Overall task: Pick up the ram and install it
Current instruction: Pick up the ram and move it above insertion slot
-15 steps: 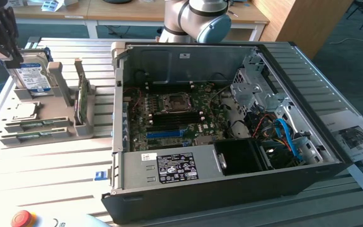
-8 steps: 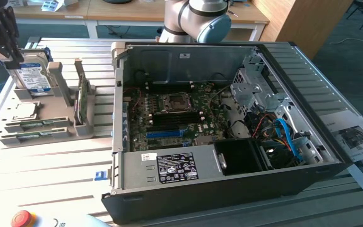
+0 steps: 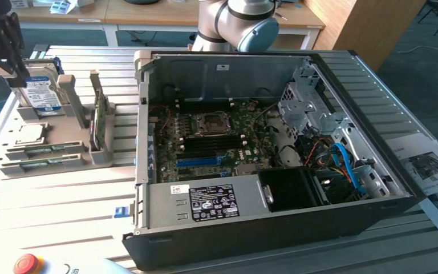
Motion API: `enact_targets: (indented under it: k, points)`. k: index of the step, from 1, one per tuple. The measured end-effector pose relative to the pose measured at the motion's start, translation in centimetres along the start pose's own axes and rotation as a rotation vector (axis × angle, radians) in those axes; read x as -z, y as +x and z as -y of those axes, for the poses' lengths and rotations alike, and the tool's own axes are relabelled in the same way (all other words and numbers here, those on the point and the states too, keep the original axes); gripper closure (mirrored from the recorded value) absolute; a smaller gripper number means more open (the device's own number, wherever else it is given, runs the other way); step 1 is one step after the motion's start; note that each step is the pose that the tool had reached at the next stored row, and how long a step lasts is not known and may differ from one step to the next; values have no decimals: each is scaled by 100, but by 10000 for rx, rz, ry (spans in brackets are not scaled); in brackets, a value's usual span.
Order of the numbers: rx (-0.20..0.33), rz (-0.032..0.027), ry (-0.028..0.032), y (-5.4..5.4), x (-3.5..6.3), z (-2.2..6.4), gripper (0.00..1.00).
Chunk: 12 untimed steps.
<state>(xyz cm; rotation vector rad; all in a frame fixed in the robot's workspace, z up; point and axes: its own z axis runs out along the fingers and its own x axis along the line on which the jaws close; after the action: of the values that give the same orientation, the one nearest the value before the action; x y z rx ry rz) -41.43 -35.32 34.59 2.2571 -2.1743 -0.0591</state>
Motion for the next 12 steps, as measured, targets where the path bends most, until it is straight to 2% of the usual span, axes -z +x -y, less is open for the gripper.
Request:
enact_targets:
  k: [5, 12]
  points:
    - [0, 0, 1, 7, -74, -3, 70]
    - [2, 0, 2, 24, -79, -3, 70]
